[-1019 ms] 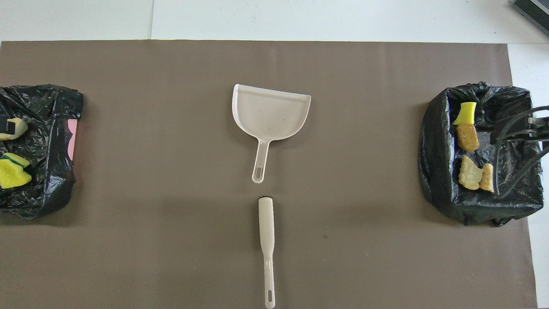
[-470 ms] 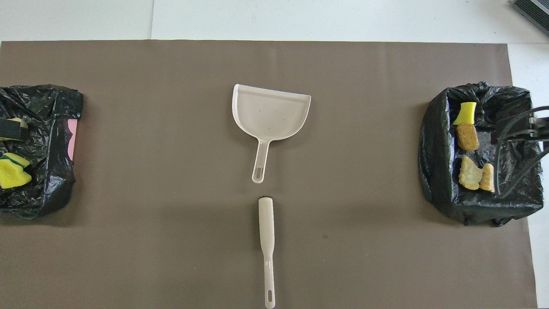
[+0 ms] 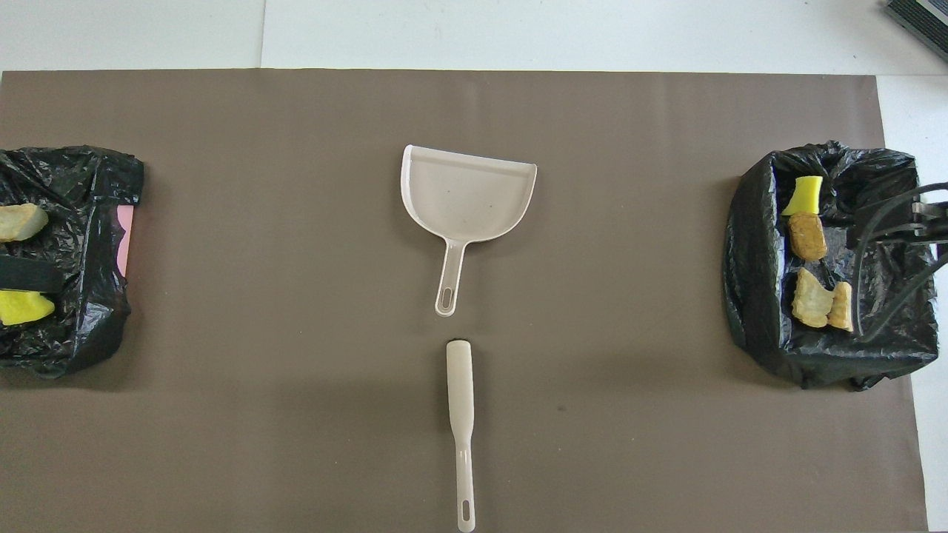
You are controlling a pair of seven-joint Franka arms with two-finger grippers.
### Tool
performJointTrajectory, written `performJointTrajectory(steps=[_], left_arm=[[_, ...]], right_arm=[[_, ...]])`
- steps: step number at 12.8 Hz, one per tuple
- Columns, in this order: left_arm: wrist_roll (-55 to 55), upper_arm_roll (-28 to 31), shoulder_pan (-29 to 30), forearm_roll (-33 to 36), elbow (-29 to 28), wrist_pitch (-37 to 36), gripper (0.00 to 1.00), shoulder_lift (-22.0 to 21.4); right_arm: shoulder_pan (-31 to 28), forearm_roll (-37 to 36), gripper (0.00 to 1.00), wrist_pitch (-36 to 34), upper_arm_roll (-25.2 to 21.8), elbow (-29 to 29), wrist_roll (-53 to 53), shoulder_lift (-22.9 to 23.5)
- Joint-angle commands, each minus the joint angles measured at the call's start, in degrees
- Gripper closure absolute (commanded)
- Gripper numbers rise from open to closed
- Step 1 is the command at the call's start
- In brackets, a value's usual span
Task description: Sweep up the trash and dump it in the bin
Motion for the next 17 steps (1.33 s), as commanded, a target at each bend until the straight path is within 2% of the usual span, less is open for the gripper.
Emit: performJointTrajectory(steps=[1, 4, 7, 17], left_arm=[[-2.4, 0.4, -0.2, 0.2, 3.4, -0.4, 0.00, 0.9], [-2.9, 0.2, -0.4, 0.0, 3.5, 0.7, 0.00, 1.0], [-3.4, 0.3, -0.1, -3.0, 2.3, 0.7, 0.00, 0.4], [-2.9, 0.5, 0.4, -3.0, 2.4, -0.1, 0.00, 0.4]], right_arm=[[-0.2, 1.0, 0.00, -1.2, 0.4, 0.5, 1.1, -0.2], [-0.2, 1.0, 0.00, -1.7, 0.4, 0.5, 1.1, -0.2], [-0.2, 1.0, 0.00, -1.7, 0.4, 0.5, 1.0, -0.2], [-0.2, 1.0, 0.00, -1.6, 0.4, 0.5, 1.0, -0.2]])
